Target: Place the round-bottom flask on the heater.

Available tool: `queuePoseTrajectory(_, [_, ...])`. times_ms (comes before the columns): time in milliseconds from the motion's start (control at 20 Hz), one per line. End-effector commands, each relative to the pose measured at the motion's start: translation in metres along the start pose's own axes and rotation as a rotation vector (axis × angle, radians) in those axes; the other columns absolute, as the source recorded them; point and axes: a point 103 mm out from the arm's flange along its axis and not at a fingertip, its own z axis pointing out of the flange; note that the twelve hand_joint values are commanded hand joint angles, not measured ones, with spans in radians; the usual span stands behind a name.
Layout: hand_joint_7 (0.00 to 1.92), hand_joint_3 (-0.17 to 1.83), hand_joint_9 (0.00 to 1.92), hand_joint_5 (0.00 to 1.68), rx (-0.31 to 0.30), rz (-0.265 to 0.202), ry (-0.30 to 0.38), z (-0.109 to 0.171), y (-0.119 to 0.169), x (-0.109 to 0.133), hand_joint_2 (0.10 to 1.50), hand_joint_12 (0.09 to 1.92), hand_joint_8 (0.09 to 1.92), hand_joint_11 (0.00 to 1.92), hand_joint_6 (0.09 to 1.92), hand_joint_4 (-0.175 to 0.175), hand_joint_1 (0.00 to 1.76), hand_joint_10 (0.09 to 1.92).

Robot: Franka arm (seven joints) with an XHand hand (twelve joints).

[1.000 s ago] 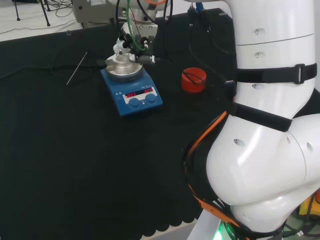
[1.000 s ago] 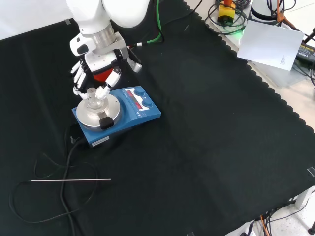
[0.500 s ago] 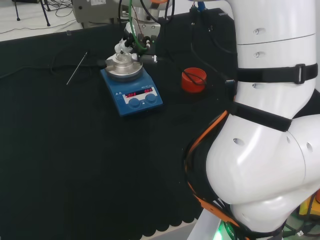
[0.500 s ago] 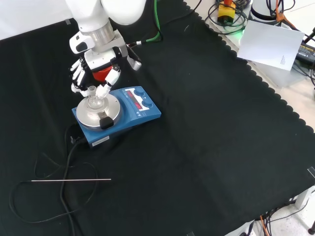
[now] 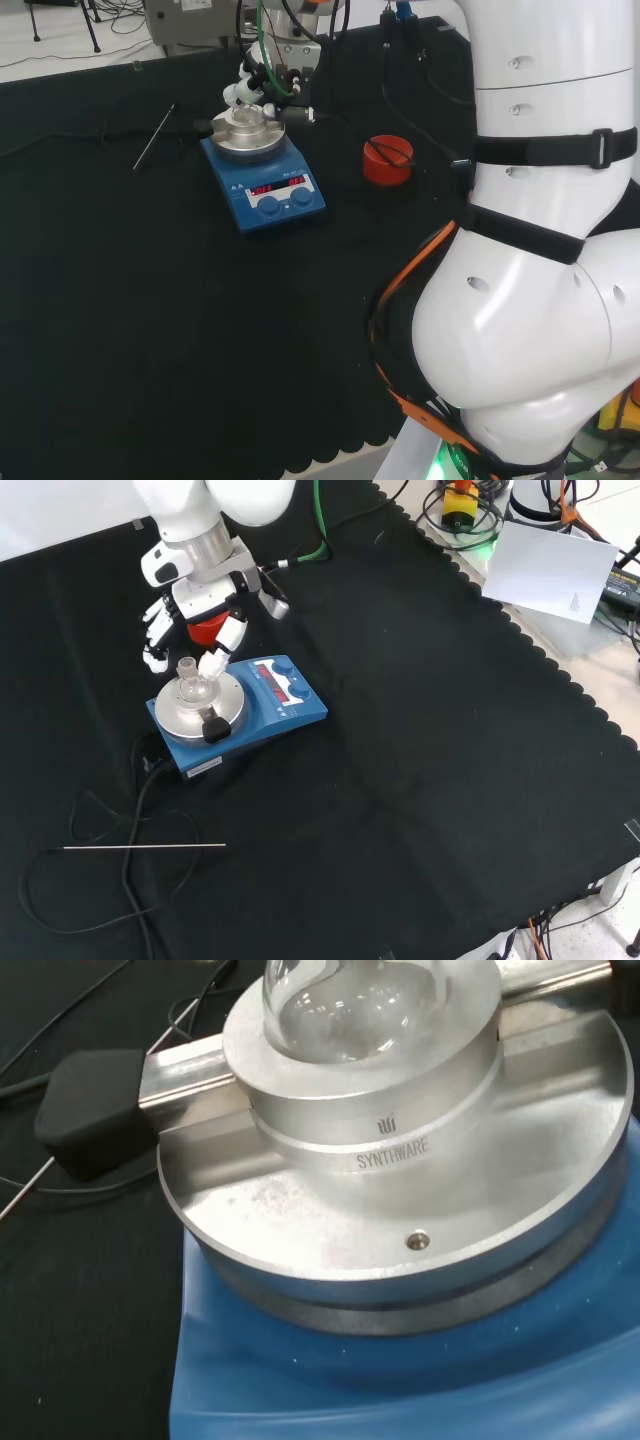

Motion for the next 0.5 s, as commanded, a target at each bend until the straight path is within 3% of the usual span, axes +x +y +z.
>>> queuePoseTrajectory(50, [0.38, -0.17, 0.55, 0.41, -0.013, 0.000, 0.004, -0.010, -0.010, -0.004, 0.98, 1.32, 0.62, 0.26, 0.49, -0.016, 0.66, 0.62])
queuePoseTrajectory(500, [0.34, -0.17, 0.52, 0.38, -0.035, 0.007, -0.005, -0.040, -0.053, -0.014, 0.96, 1.35, 0.63, 0.20, 0.27, -0.010, 0.63, 0.65])
